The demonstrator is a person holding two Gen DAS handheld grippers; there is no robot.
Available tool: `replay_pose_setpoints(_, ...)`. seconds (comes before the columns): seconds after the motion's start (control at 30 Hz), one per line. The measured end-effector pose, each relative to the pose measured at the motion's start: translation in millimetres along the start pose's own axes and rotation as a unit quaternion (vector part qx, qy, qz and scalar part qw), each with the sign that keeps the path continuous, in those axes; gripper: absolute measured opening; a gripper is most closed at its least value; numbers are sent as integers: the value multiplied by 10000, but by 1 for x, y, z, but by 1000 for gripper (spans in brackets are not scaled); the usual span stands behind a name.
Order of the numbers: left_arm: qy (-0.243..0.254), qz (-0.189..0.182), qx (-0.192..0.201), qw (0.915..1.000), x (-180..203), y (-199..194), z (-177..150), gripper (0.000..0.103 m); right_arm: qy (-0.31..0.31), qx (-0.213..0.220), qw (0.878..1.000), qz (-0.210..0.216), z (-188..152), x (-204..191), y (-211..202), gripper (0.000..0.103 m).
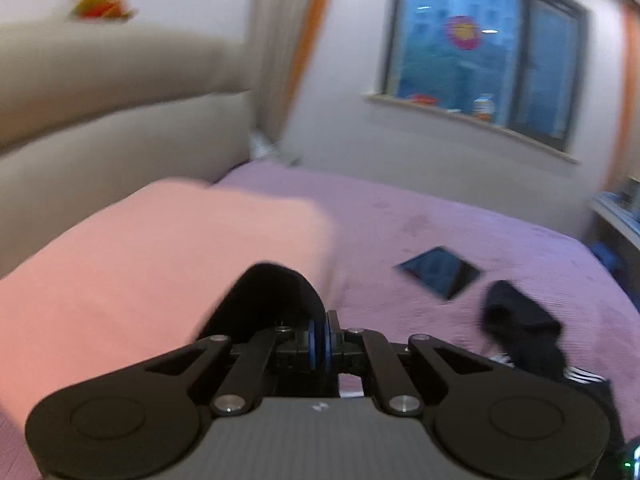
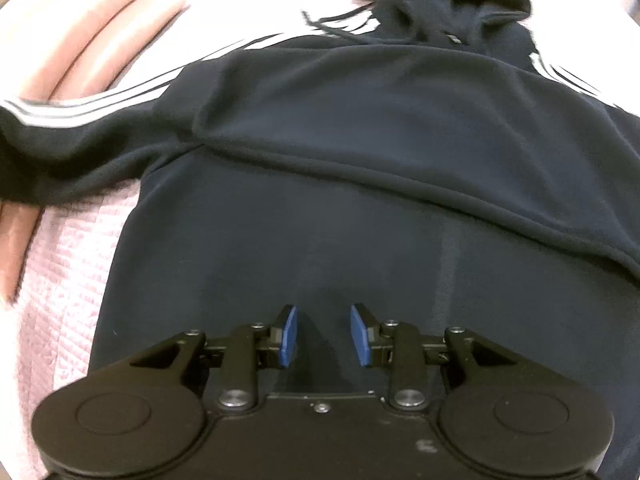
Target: Fold large clothes
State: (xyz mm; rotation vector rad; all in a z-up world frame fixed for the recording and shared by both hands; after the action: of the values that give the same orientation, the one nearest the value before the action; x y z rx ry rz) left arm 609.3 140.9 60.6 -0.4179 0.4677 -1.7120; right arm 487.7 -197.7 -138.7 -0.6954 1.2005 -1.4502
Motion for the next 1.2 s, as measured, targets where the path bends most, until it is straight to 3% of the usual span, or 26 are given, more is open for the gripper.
replay_pose_setpoints(0.1,-51,-662,-24,9978,42,4,11,5,164,64,9998,-16,-4,16,-12,38)
replay_pose_setpoints(0.2,1,-1381,-7,9904,107,8,8,5,286,167,9994,-60,-8,33,-25,38)
replay_pose_setpoints(0.37,-294,-2828,28,9587,217,39,-7,5,524,384,9977,-207,-15,69,-48,38)
replay_pose_setpoints(0.4,-305,-3097,-78,9503,243,47,-13,10,557,429,9971,-278,-16,75,-51,38)
replay_pose_setpoints(0.47,-242,-3761,-334,9257,291,57,-31,35,636,516,9957,-427,-20,92,-58,40)
replay_pose_setpoints(0.5,-151,-3907,-522,9189,306,67,-40,58,706,544,9948,-493,-23,101,-60,41)
replay_pose_setpoints(0.53,-40,-3872,-728,9191,320,72,-54,68,770,560,9940,-531,-25,109,-62,47)
replay_pose_setpoints(0.63,-40,-3541,-1140,9282,323,82,-93,67,997,609,9914,-596,-31,131,-63,60)
replay_pose_setpoints(0.77,-338,-2797,-1763,9432,276,81,-149,67,1182,728,9897,-344,-28,143,-61,62)
replay_pose_setpoints(0.83,-559,-2434,-2134,9445,244,96,-165,66,1210,927,9882,-114,-16,143,-60,74)
replay_pose_setpoints(0.9,-770,-2089,-2390,9451,218,109,-173,66,1269,1108,9856,102,-1,141,-56,75)
replay_pose_setpoints(1.07,-706,-1708,-2528,9497,202,111,-190,66,1476,1150,9816,382,37,143,-27,77)
replay_pose_setpoints(1.2,-631,-1647,-2504,9519,192,110,-199,66,1447,908,9836,574,39,138,-3,73)
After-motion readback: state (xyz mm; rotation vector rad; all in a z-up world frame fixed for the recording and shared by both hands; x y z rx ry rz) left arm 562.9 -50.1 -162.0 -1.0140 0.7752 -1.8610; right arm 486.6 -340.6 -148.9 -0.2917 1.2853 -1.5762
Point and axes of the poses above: each gripper's, at about its wrist camera, not at the fingertips, and y roughly the way its jaws point, x to its right, z to its top, the point moved 2 cm from there along y, roughly the way its jaws point, and after that the axes turned 6 degrees about y, right-handed, at the moved point
